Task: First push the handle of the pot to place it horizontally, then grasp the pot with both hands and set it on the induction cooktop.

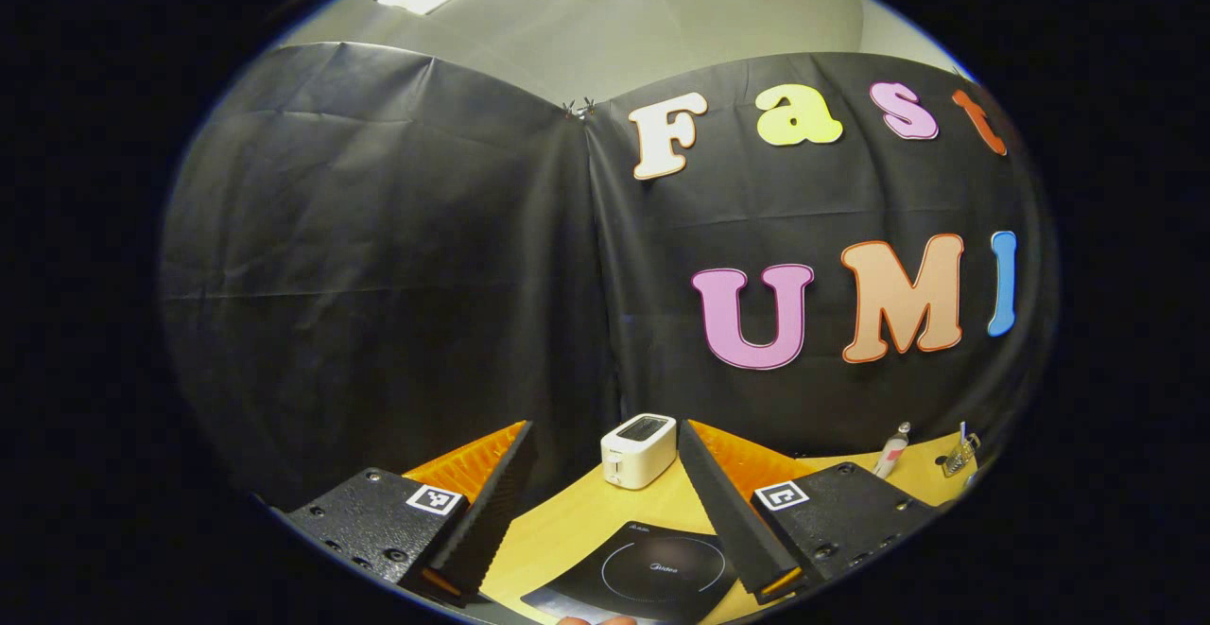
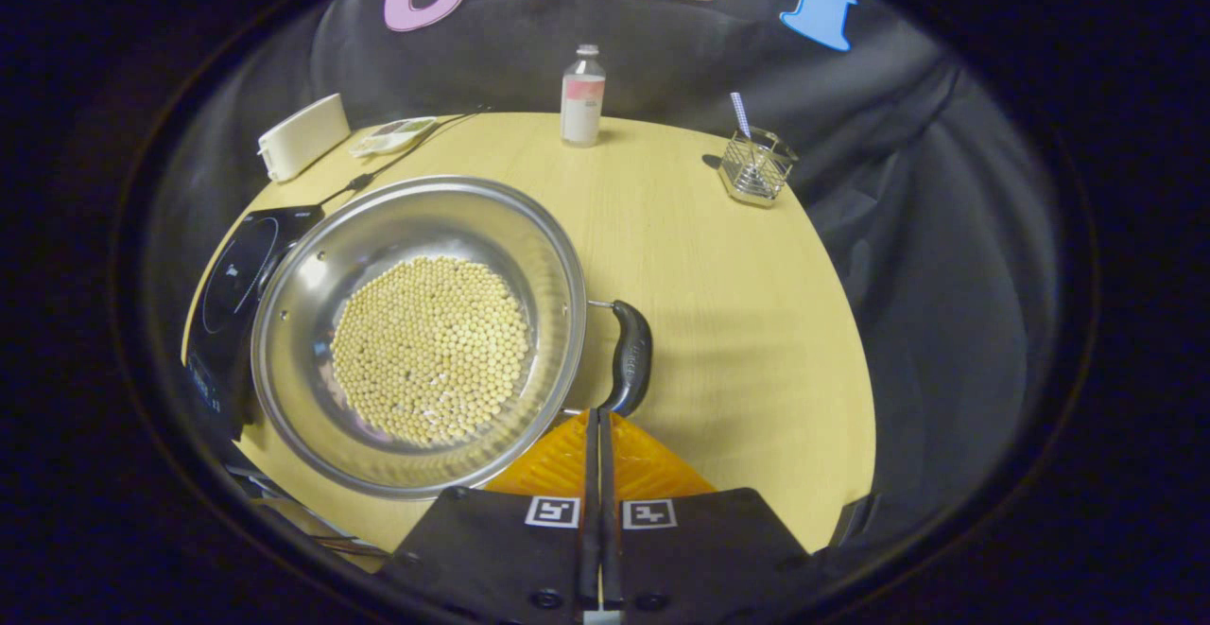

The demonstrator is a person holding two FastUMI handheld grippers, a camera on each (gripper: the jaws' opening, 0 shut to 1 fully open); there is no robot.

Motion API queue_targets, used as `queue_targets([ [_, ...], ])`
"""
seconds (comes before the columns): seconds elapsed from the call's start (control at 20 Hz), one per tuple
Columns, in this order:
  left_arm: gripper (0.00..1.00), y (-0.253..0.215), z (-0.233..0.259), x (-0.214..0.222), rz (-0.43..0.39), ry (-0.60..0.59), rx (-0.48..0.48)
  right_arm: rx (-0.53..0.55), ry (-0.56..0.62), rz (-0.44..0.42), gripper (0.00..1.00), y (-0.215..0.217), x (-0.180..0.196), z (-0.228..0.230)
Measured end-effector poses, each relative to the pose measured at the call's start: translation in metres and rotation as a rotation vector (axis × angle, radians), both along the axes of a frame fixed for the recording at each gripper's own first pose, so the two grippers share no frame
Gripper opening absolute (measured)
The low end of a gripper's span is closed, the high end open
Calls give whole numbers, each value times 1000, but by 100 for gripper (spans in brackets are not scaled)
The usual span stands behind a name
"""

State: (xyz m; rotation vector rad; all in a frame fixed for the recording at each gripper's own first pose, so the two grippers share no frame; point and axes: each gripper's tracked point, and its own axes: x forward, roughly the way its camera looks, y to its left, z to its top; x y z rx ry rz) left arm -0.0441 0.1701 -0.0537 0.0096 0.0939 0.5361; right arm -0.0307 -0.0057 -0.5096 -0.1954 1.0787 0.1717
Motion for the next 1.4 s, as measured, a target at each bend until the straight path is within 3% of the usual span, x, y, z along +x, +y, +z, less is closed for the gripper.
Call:
queue_targets([
  [0.45,97,-19,-17,11,-57,43,-12,54,-37,-18,5,4,-7,20],
  [0.65,96,-35,-29,26,-112,68,-41,78,-92,-49,18,-1,0,35],
  [0.7,96,-39,-34,29,-126,76,-51,95,-106,-60,26,1,3,40],
  [0.9,95,-57,-52,43,-183,112,-89,124,-171,-97,36,-6,15,61],
  [0.95,99,-61,-58,46,-195,124,-96,127,-182,-105,41,-7,18,65],
  [1.15,97,-79,-79,60,-248,171,-116,137,-227,-131,45,-13,28,81],
  [1.2,97,-85,-84,62,-268,184,-116,146,-232,-134,54,-13,29,83],
  [1.4,98,-110,-108,76,-339,247,-122,166,-250,-151,68,-15,33,91],
])
